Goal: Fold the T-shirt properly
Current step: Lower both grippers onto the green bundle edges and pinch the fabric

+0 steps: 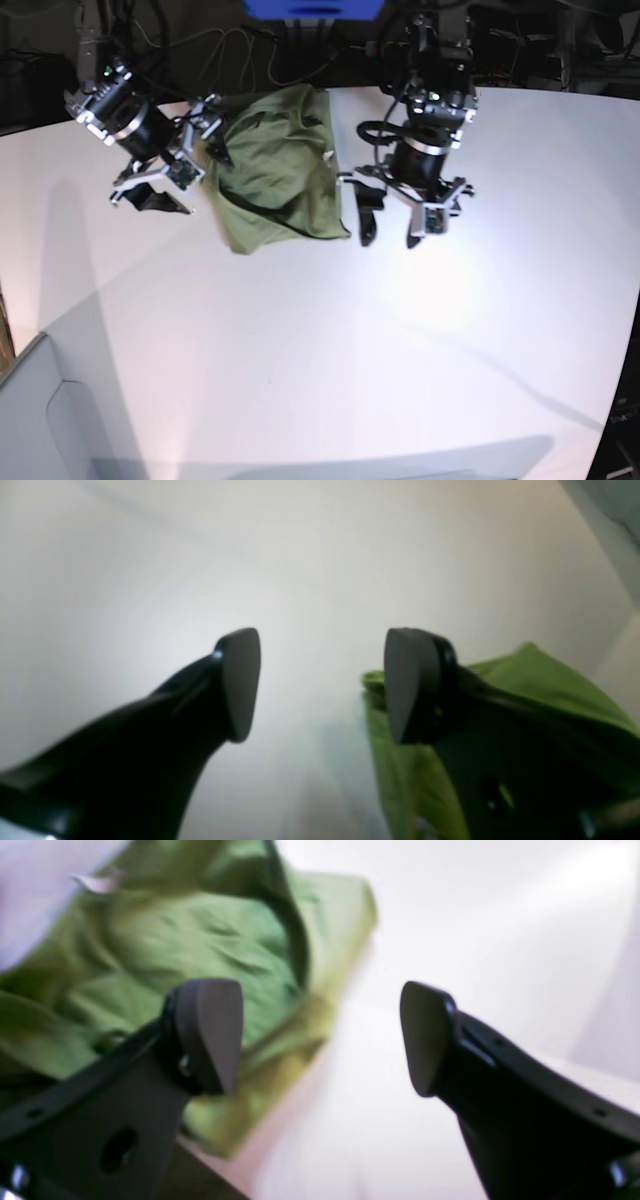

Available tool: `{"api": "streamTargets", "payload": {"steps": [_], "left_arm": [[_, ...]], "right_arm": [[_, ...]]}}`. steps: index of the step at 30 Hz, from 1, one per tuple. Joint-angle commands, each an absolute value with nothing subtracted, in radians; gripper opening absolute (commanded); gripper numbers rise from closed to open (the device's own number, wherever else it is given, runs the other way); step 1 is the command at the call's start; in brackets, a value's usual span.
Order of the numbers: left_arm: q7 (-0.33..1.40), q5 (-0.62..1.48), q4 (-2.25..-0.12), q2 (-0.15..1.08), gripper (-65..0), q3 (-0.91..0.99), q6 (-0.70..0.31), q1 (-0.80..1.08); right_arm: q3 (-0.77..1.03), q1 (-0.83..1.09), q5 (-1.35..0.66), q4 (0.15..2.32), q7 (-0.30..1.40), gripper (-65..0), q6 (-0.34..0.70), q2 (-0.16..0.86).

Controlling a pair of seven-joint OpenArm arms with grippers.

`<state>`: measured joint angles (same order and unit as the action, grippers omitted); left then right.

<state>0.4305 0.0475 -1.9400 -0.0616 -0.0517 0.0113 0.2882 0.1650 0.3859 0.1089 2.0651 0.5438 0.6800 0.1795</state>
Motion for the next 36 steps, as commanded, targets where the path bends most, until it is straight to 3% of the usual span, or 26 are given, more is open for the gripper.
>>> {"api": "streamTargets", "payload": {"steps": [1,11,27,29,34,36], "left_arm": [[0.409,0.05,-1.933,-0.077,-27.3,-0.071,0.008,0.288],[0.406,0.05,-1.753,-0.091,-27.3,-0.142,0.008,0.275],[0.406,0.05,-1.673,-0.093,-27.8,-0.157,0.004,0.202],[0.406,0.05,-1.653,-0.09,-31.4,-0.176,0.004,0.2],[0.406,0.05,-1.627,-0.091,-52.1,-0.185,0.002,0.2],[0.406,0.05,-1.63,-0.091,-55.4,-0.185,0.002,0.2]], "right_arm": [[0.171,0.374,0.093,2.081,0.521,-17.4,0.698,0.183],[0.176,0.3,0.094,2.037,0.524,-17.5,0.698,0.185],[0.17,0.286,0.094,2.025,0.524,-17.6,0.698,0.183],[0.17,0.286,0.094,2.023,0.524,-17.6,0.698,0.183],[0.17,0.286,0.094,2.023,0.524,-17.6,0.698,0.183],[0.17,0.286,0.094,2.023,0.524,-17.6,0.698,0.183]]}}
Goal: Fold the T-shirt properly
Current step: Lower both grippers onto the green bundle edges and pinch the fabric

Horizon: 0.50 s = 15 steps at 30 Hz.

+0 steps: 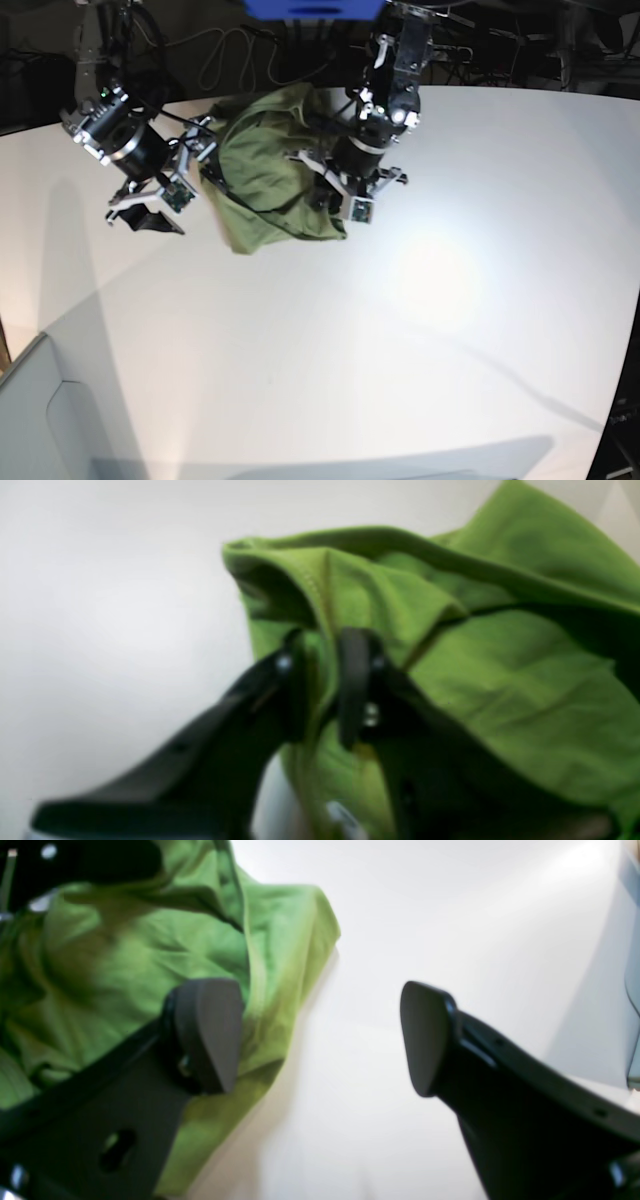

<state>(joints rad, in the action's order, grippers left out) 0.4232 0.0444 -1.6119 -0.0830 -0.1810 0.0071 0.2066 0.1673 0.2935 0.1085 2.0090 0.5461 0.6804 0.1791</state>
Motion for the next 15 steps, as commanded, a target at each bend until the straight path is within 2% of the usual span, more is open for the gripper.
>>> {"api": "streamTargets", "payload": {"steps": [1,6,11,15], "left_arm": [[0.406,0.05,-1.636,-0.091,-55.4,-0.185,0.002,0.2],[0.406,0.05,-1.662,-0.084,-56.0,-0.177,0.002,0.203],[0.406,0.05,-1.701,-0.079,-65.0,-0.176,0.005,0.208],[0.406,0.05,-1.692,-0.068,-65.0,-0.14,0.007,0.208]], "right_arm": [[0.17,0.286,0.094,2.023,0.524,-17.6,0.698,0.183],[0.17,0.286,0.094,2.023,0.524,-17.6,0.698,0.183],[0.17,0.286,0.094,2.023,0.524,-17.6,0.698,0.183],[0.17,0.286,0.094,2.023,0.524,-17.6,0.698,0.183]]}}
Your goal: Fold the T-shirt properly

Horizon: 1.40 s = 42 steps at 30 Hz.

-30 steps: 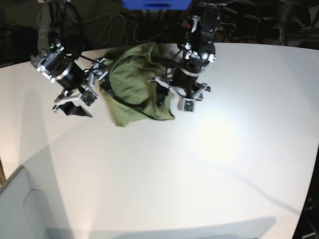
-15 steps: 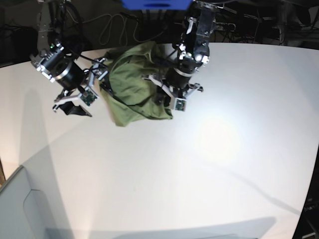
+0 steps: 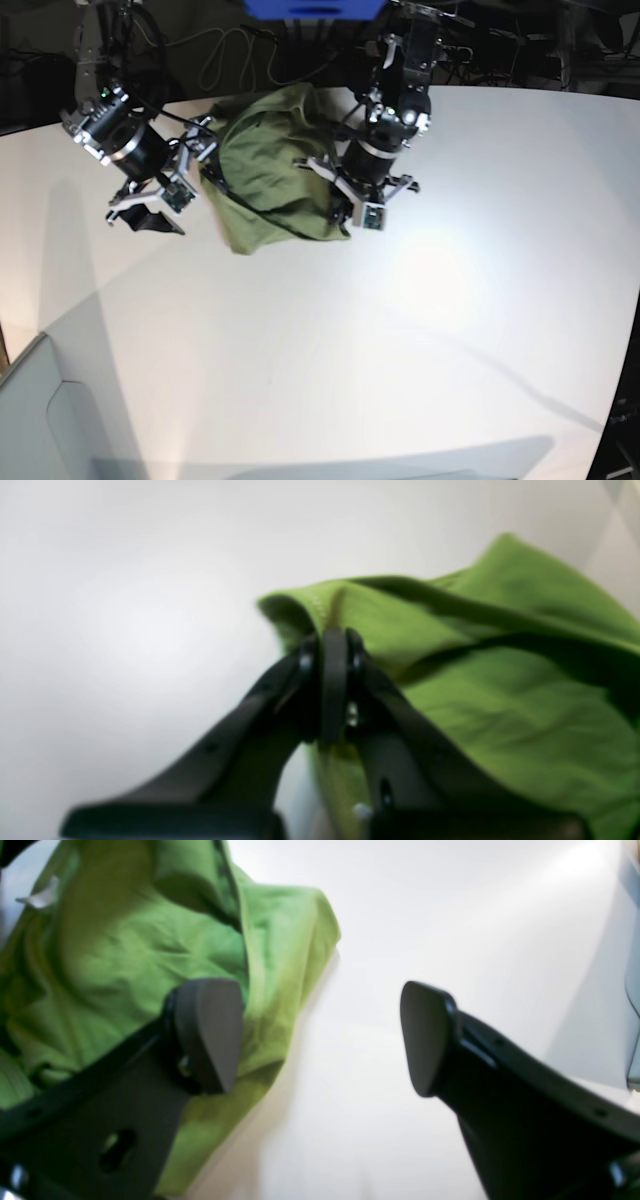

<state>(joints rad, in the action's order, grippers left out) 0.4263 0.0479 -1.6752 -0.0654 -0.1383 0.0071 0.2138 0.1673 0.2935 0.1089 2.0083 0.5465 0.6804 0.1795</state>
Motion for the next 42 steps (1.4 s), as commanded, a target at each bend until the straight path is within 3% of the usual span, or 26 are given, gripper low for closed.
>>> {"api": "streamTargets", "payload": {"steps": [1,14,22,36,42], "left_arm": [[0.406,0.05,-1.69,-0.068,-65.0,-0.128,0.007,0.208],[0.406,0.05,-1.603,-0.062,-65.0,-0.081,0.004,0.2],[0.406,0.05,-1.583,-0.061,-65.0,-0.079,0.002,0.2],[0.406,0.05,-1.592,-0.061,-65.0,-0.079,0.002,0.18],[0.406,0.05,-1.59,-0.061,-65.0,-0.079,0.002,0.18]], "right_arm": [[0.17,0.286,0.094,2.023,0.524,-17.6,0.698,0.183],[0.166,0.266,0.093,2.031,0.524,-17.4,0.698,0.14],[0.071,0.275,0.096,2.02,0.524,-17.5,0.698,0.122],[0.004,0.266,0.094,1.877,0.524,-18.3,0.673,0.12],[0.005,0.248,0.096,1.871,0.524,-35.6,0.665,0.12]]}}
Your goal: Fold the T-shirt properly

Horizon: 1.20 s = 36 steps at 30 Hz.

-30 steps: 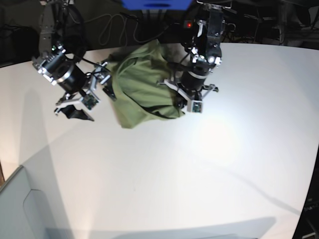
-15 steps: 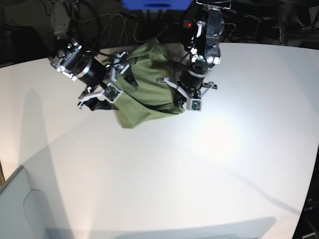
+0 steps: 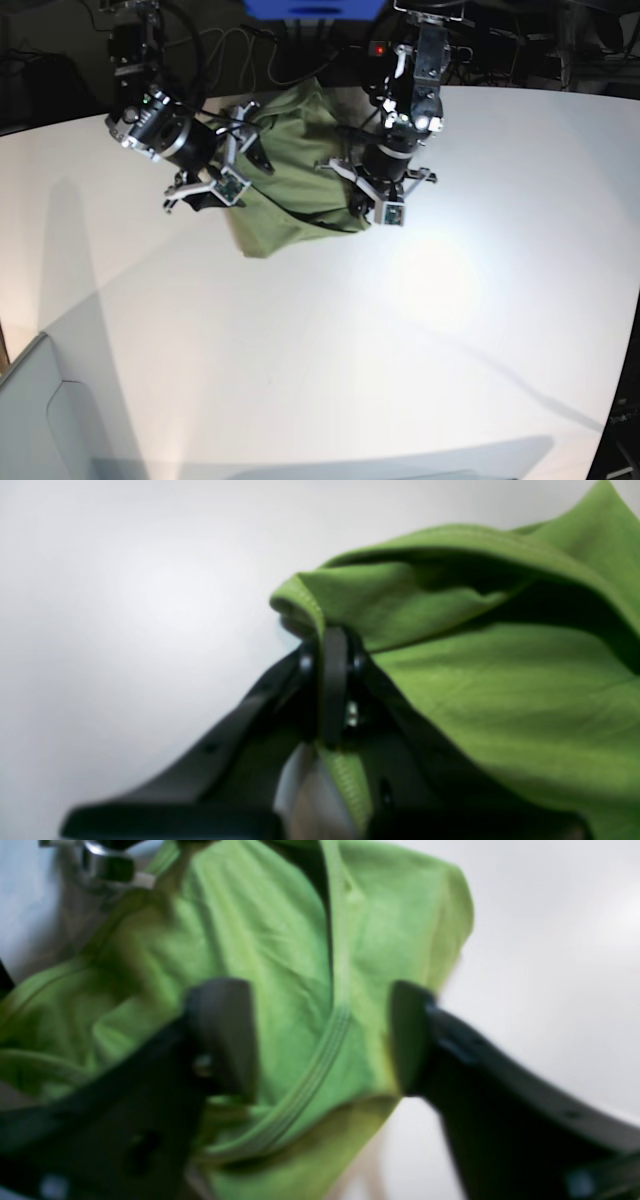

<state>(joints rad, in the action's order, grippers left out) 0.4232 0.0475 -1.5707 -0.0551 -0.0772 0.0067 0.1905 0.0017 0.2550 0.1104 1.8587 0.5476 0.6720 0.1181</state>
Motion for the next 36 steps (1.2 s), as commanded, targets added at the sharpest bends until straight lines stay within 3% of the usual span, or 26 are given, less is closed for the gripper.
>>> {"api": "streamTargets", "payload": {"steps": [1,5,16,36], "left_arm": [[0.406,0.05,-1.59,-0.061,-65.0,-0.079,0.002,0.18],[0.406,0.05,-1.59,-0.061,-65.0,-0.079,0.002,0.182],[0.406,0.05,-1.59,-0.061,-65.0,-0.079,0.002,0.182],[0.406,0.05,-1.592,-0.061,-65.0,-0.079,0.002,0.186]], "right_arm": [[0.007,0.245,0.096,1.862,0.524,-39.3,0.665,0.12],[0.01,0.243,0.096,1.837,0.524,-48.6,0.665,0.12],[0.01,0.243,0.096,1.836,0.519,-65.0,0.665,0.12],[0.01,0.251,0.102,1.949,0.524,-62.5,0.664,0.058]]}}
